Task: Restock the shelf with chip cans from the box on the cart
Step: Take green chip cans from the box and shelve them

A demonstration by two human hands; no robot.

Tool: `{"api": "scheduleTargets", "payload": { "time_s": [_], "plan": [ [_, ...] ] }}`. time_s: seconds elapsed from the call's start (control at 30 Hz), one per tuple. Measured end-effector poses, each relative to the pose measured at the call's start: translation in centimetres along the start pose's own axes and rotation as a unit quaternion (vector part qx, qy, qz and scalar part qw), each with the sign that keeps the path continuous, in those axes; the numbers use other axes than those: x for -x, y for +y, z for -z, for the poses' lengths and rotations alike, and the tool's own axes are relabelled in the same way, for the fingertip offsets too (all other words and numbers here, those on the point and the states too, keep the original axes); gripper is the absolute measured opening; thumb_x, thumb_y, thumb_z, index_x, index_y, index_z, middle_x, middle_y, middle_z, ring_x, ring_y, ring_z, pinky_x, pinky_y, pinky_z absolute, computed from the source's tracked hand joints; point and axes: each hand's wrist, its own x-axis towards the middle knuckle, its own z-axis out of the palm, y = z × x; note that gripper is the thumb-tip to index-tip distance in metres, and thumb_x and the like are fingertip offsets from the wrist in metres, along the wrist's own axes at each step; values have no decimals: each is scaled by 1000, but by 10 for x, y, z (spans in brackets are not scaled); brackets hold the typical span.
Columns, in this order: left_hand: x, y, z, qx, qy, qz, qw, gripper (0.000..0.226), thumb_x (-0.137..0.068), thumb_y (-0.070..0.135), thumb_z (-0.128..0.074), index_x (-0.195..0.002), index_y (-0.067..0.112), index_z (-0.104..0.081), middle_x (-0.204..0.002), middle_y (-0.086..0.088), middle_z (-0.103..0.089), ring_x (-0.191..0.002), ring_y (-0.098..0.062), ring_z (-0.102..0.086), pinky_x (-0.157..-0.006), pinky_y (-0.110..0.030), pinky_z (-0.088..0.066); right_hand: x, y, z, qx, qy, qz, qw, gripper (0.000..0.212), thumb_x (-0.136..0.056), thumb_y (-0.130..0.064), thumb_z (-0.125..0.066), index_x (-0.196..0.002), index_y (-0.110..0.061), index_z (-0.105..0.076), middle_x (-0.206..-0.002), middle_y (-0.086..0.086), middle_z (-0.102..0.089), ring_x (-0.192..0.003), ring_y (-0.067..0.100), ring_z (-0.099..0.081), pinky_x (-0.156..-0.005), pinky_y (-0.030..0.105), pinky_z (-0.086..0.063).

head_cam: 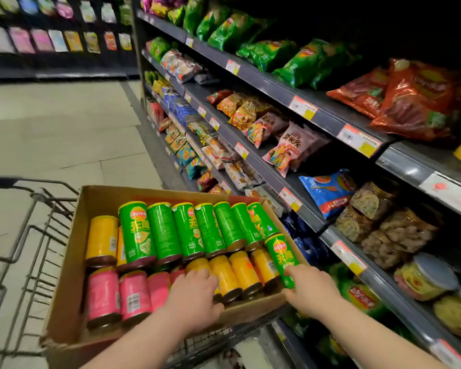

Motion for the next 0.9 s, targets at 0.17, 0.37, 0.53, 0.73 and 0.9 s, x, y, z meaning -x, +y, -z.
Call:
{"api": "scheduleTargets", "payload": {
  "time_s": [0.17, 0.37, 0.53, 0.73, 0.9],
  "plan": [
    [-17, -3, 7, 4, 3, 23, 1000, 51, -87, 52, -46, -129, 23, -45, -129, -1, -47, -123, -22, -44, -99, -34, -36, -39, 31, -4, 1, -34, -38, 999, 44, -88, -40, -50, -130, -27, -46, -133, 0, -51, -119, 25, -51, -91, 36, -42],
    [-48, -5, 13, 36, 21, 32, 999, 74, -62, 62, -23, -109, 21, -62, -105, -3, -59, -100, -25, -61, -82, -40, -51, -89, 50, -17, -22, -76, -61, 995, 42, -89, -38, -50, -127, -23, -43, -125, 2, -51, -114, 24, -52, -82, 35, -43],
    [-75, 0, 6, 45, -3, 38, 998, 65, -64, 58, -25, -103, 22, -62, -103, -3, -60, -98, -26, -62, -81, -38, -52, -117, 58, -37, -84, -100, -81, 988, 40, -87, -38, -51, -122, -19, -44, -124, 5, -53, -113, 25, -54, -82, 34, -45],
    [-99, 3, -9, 40, -15, 56, 997, 81, -58, 61, -16, -112, 20, -60, -112, -5, -61, -107, -29, -59, -89, -41, -47, -132, 59, -58, -144, -130, -116, 974, 83, -81, -52, -64, -141, -14, -22, -138, 4, -44, -116, 24, -56, -83, 34, -47],
    [-112, 4, -9, 13, -91, 61, 994, 66, -71, 54, -29, -126, 23, -48, -126, -1, -50, -121, -24, -47, -97, -36, -38, -138, 57, -67, -141, -108, -138, 974, 105, -81, -53, -65, -151, -10, 1, -152, 9, -25, -122, 27, -51, -90, 41, -51]
  ]
}}
